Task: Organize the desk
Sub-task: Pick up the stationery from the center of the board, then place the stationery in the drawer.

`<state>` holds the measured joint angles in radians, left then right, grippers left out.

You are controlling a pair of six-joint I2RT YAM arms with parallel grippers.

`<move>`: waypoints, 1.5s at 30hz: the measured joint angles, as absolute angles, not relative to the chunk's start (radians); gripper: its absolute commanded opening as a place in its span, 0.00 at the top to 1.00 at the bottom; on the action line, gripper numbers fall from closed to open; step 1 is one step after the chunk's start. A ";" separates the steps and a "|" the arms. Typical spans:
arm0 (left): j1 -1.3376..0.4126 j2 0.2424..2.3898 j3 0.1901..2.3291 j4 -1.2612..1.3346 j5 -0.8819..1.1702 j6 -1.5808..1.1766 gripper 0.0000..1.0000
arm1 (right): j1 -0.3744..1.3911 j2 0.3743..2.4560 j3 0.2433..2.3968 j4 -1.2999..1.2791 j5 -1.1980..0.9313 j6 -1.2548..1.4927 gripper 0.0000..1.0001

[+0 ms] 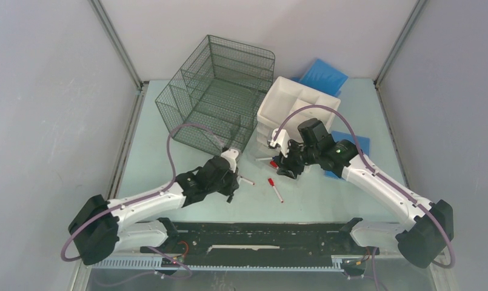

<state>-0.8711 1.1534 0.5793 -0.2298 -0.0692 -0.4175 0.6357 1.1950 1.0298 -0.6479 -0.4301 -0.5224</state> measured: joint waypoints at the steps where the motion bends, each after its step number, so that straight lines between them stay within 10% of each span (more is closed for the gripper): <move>1: -0.871 1.133 0.573 -0.210 -0.067 -0.422 1.00 | 0.636 1.195 1.030 -0.648 -0.432 -0.522 0.45; 23: -0.872 1.049 0.388 0.631 -0.015 -0.701 1.00 | 0.633 1.180 1.030 -0.653 -0.639 -0.480 0.25; 45: -0.938 1.259 0.449 1.016 -0.023 -0.814 1.00 | 0.516 1.085 0.956 -0.340 -0.780 -0.043 0.32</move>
<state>-0.9382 1.2591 0.4492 1.0161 -0.0235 -0.8139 0.5156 1.0851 0.9558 -0.3397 -0.7795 -0.0433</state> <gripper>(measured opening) 0.044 0.697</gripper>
